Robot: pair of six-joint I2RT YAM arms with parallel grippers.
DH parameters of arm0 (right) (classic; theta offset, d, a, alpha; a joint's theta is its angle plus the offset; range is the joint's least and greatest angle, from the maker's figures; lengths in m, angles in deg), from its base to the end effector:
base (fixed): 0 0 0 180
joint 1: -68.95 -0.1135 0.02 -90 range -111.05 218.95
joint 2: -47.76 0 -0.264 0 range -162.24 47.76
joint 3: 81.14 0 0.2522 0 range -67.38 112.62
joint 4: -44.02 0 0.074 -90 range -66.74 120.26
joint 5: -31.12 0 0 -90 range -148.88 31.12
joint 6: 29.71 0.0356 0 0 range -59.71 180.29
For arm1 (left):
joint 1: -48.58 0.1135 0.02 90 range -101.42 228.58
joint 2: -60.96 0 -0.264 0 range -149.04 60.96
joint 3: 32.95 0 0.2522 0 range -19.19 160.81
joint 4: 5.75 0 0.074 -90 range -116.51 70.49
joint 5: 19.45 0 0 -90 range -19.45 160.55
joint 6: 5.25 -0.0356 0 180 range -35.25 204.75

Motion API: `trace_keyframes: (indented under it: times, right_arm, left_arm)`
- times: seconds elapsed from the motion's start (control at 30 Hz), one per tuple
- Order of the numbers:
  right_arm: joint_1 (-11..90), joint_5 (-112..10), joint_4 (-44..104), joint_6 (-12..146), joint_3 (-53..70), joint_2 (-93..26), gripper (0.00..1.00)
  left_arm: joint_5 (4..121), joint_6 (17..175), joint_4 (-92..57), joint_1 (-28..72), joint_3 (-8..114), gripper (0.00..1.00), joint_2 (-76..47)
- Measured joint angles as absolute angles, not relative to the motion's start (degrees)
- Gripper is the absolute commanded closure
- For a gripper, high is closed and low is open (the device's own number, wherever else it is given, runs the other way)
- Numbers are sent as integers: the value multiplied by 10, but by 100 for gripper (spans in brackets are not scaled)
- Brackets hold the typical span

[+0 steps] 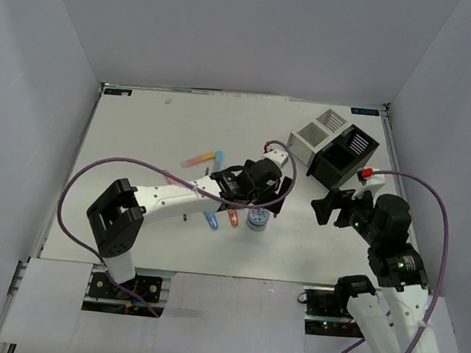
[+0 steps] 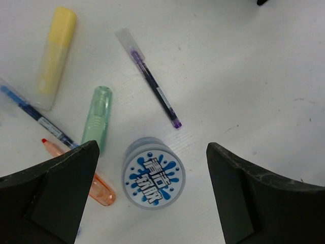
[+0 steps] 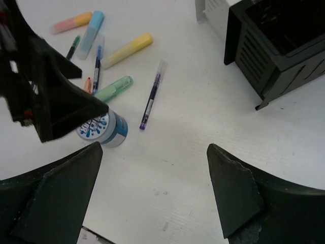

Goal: Sort the stationery into containers
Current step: Pick up the stationery from the center of the board.

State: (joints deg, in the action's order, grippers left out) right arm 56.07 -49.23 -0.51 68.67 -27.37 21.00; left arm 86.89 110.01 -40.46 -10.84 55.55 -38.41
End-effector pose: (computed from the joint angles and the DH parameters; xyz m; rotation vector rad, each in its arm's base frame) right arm 0.1088 0.0310 0.3141 -0.1910 1.8832 0.4122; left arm 0.2052 -0.3275 0.2492 0.5601 2.2932 -0.3980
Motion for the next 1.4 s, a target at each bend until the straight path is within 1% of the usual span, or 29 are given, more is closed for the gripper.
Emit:
trace_keyframes:
  times: [0.1, 0.23, 0.37, 0.47, 0.63, 0.77, 0.9, 1.03, 1.2, 1.4]
  right_arm:
    - [561, -470, -4, 687, -274, 149, 10]
    - [552, -459, -6, 690, -274, 82, 10]
    - [519, -468, 1, 691, -273, 66, 10]
    - [479, -483, 8, 692, -268, 41, 10]
    - [364, -545, 37, 695, -259, -49, 10]
    - [294, -595, 51, 702, -245, -120, 10]
    - [245, -642, 64, 704, -218, -179, 10]
    - [205, -680, 81, 705, -184, -235, 10]
    - [174, -712, 93, 706, -156, -302, 10]
    - [157, -727, 94, 713, -148, -343, 10]
  left_arm:
    - [869, 1098, -413, -76, 549, 2, -350]
    - [868, 1099, -425, 15, 517, 2, -271]
    - [893, 1094, -448, 101, 481, 2, -177]
    - [912, 1085, -461, 136, 456, 2, -106]
    - [952, 1059, -457, 192, 381, 2, 16]
    - [966, 1049, -453, 246, 312, 2, 90]
    - [967, 1050, -452, 260, 253, 2, 128]
    - [964, 1053, -458, 260, 222, 2, 144]
    - [963, 1054, -455, 260, 215, 2, 171]
    - [957, 1054, -447, 261, 215, 2, 170]
